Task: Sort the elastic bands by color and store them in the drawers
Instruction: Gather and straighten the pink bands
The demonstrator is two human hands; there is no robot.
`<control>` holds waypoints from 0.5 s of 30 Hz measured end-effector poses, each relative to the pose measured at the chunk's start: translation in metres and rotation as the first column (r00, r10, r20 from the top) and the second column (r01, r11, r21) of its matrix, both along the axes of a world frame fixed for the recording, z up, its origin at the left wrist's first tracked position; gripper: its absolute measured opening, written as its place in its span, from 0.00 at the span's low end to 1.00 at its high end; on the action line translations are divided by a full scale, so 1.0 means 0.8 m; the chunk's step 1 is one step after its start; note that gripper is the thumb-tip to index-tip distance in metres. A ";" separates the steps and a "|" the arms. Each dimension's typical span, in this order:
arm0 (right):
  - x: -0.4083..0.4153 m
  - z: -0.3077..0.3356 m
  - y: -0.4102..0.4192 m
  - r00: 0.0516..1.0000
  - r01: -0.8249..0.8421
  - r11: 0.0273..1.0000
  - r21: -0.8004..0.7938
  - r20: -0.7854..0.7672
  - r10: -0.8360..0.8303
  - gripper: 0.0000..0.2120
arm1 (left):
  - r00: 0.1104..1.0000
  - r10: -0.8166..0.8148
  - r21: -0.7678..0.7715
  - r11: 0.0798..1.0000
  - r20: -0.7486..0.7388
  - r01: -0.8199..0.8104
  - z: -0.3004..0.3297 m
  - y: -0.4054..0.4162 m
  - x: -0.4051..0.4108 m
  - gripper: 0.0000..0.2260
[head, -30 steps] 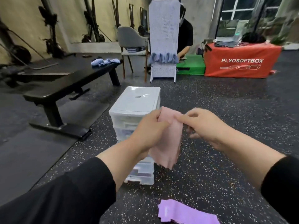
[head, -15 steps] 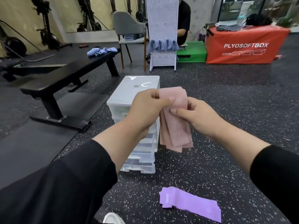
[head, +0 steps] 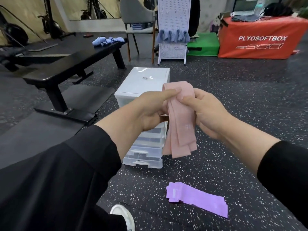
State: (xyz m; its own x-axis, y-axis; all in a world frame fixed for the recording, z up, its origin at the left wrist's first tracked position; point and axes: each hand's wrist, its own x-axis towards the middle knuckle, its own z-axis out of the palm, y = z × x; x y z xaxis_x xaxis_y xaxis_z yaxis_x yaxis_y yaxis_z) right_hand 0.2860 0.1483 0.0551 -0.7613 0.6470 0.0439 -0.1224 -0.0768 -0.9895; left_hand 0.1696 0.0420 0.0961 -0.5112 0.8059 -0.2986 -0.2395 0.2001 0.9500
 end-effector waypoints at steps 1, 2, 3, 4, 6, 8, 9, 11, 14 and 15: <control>-0.001 -0.002 -0.001 1.000 -0.009 1.000 -0.008 0.017 0.009 0.11 | 1.000 0.029 0.020 0.999 0.002 -0.029 -0.004 0.001 -0.005 0.17; -0.003 -0.004 -0.003 0.999 -0.018 1.000 -0.017 0.037 0.019 0.10 | 0.998 0.061 0.050 0.997 -0.016 -0.060 -0.007 -0.001 -0.008 0.14; -0.005 -0.007 -0.005 0.998 -0.024 0.999 -0.021 0.054 0.025 0.10 | 0.996 0.087 0.081 0.993 -0.025 -0.085 -0.011 0.000 -0.014 0.12; -0.007 -0.008 -0.008 0.998 -0.023 0.999 -0.024 0.063 0.024 0.12 | 0.994 0.097 0.115 0.989 -0.044 -0.092 -0.012 -0.001 -0.014 0.11; -0.012 -0.009 -0.013 0.997 -0.024 1.000 0.000 0.070 0.024 0.18 | 0.988 0.129 0.172 0.979 -0.081 -0.113 -0.016 -0.003 -0.016 0.09; -0.018 -0.009 -0.016 0.996 -0.039 0.998 0.048 0.082 0.035 0.20 | 0.983 0.158 0.231 0.964 -0.091 -0.134 -0.019 -0.006 -0.015 0.07; -0.020 -0.008 -0.018 0.996 -0.046 0.995 0.085 0.085 0.039 0.18 | 0.983 0.168 0.265 0.954 -0.077 -0.143 -0.019 -0.007 -0.016 0.07; -0.025 -0.005 -0.021 0.996 -0.034 0.987 0.157 0.090 0.020 0.13 | 0.983 0.174 0.313 0.938 -0.062 -0.146 -0.017 -0.011 -0.017 0.07; -0.034 -0.004 -0.026 0.995 -0.026 0.989 0.147 0.098 0.012 0.12 | 0.974 0.154 0.261 0.959 -0.167 -0.106 -0.019 -0.017 -0.023 0.10; -0.038 -0.006 -0.027 0.995 -0.028 0.990 0.139 0.101 0.014 0.12 | 0.971 0.145 0.231 0.968 -0.190 -0.100 -0.021 -0.019 -0.026 0.10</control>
State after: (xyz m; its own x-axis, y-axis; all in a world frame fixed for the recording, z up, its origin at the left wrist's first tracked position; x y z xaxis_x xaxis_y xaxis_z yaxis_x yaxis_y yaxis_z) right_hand 0.2558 0.1270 0.0503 -0.7799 0.6234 0.0562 -0.0222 0.0622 -0.9978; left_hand 0.1487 0.0271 0.0791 -0.6417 0.7670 -0.0018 -0.0457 -0.0359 0.9983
